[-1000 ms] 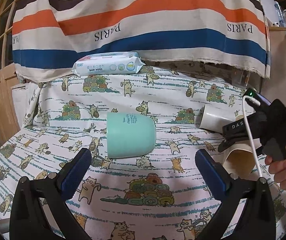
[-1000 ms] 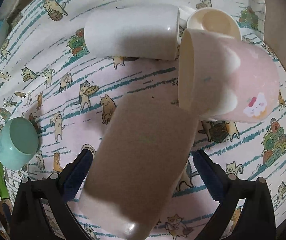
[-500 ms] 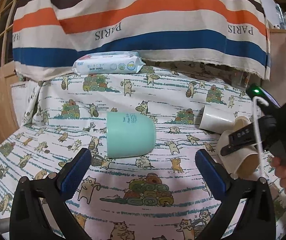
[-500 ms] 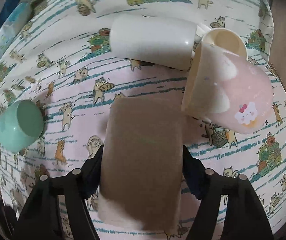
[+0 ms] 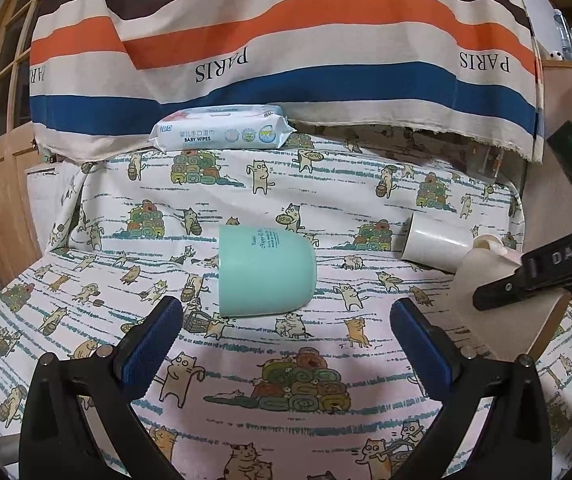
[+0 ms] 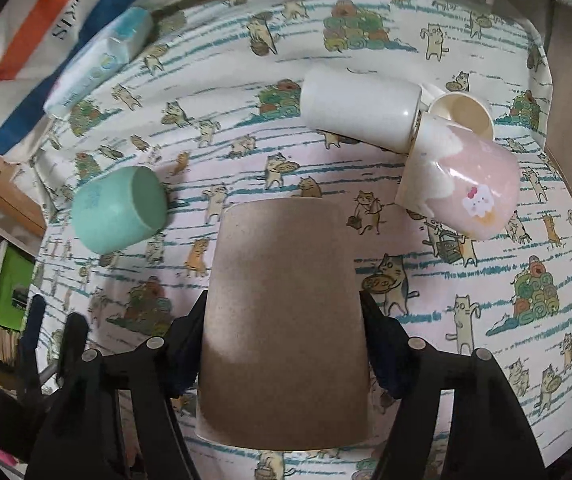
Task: Flip cup upside down
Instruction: 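Lift the beige cup with the right tool and set it near the left tool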
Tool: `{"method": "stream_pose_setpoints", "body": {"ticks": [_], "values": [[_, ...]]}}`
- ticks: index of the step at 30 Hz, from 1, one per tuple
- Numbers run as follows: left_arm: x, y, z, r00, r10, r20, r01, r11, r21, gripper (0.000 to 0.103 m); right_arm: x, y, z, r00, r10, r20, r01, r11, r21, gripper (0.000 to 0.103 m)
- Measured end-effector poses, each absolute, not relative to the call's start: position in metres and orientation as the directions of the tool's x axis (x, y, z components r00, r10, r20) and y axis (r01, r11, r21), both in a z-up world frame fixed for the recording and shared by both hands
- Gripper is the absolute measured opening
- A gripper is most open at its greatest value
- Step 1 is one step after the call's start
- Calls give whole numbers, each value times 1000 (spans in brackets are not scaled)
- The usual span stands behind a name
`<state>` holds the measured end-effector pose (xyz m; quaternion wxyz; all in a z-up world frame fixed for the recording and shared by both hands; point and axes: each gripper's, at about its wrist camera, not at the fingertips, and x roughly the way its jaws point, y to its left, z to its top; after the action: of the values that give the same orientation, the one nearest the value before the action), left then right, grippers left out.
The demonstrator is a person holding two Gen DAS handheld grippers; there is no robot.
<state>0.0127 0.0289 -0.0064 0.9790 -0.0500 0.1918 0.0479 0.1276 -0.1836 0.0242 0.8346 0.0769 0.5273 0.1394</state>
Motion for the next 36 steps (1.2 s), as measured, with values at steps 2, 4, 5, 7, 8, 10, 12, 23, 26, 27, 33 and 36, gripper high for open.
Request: {"method": "stream_pose_setpoints", "body": {"ticks": [2, 4, 5, 7, 8, 10, 12, 23, 26, 27, 33, 36], "values": [[13, 29, -6, 922, 74, -380, -113, 990, -79, 103, 126, -185, 25, 416, 345, -842, -154, 939, 308, 70], [13, 29, -6, 922, 74, -381, -113, 990, -79, 103, 126, -184, 22, 409, 364, -837, -157, 931, 328, 70], [13, 29, -6, 921, 75, -382, -113, 990, -80, 103, 127, -184, 19, 403, 366, -839, -154, 931, 332, 70], [13, 29, -7, 921, 75, -382, -114, 990, -79, 103, 128, -182, 12, 386, 373, -843, -156, 928, 339, 70], [13, 29, -7, 921, 75, -383, -114, 990, -79, 103, 128, -181, 9, 380, 375, -846, -156, 927, 341, 70], [13, 29, -7, 921, 75, -383, -114, 990, -79, 103, 128, -181, 3, 367, 383, -848, -152, 924, 351, 70], [13, 30, -7, 920, 76, -385, -114, 990, -79, 103, 128, -180, -2, 355, 403, -844, -148, 915, 375, 70], [14, 30, -8, 918, 76, -388, -115, 990, -78, 103, 131, -169, -4, 385, 403, -830, -168, 915, 366, 72], [14, 30, -8, 919, 78, -386, -115, 991, -75, 103, 125, -169, 0, 407, 400, -821, -198, 916, 348, 81], [14, 30, -8, 919, 78, -386, -115, 991, -72, 103, 123, -170, 2, 412, 406, -816, -208, 914, 350, 81], [12, 28, -7, 924, 93, -371, -123, 991, -58, 103, 105, -188, 32, 528, 438, -728, -258, 899, 354, 82], [6, 22, -5, 933, 103, -344, -122, 992, -33, 103, 97, -203, 44, 580, 458, -674, -297, 889, 348, 86]]}}
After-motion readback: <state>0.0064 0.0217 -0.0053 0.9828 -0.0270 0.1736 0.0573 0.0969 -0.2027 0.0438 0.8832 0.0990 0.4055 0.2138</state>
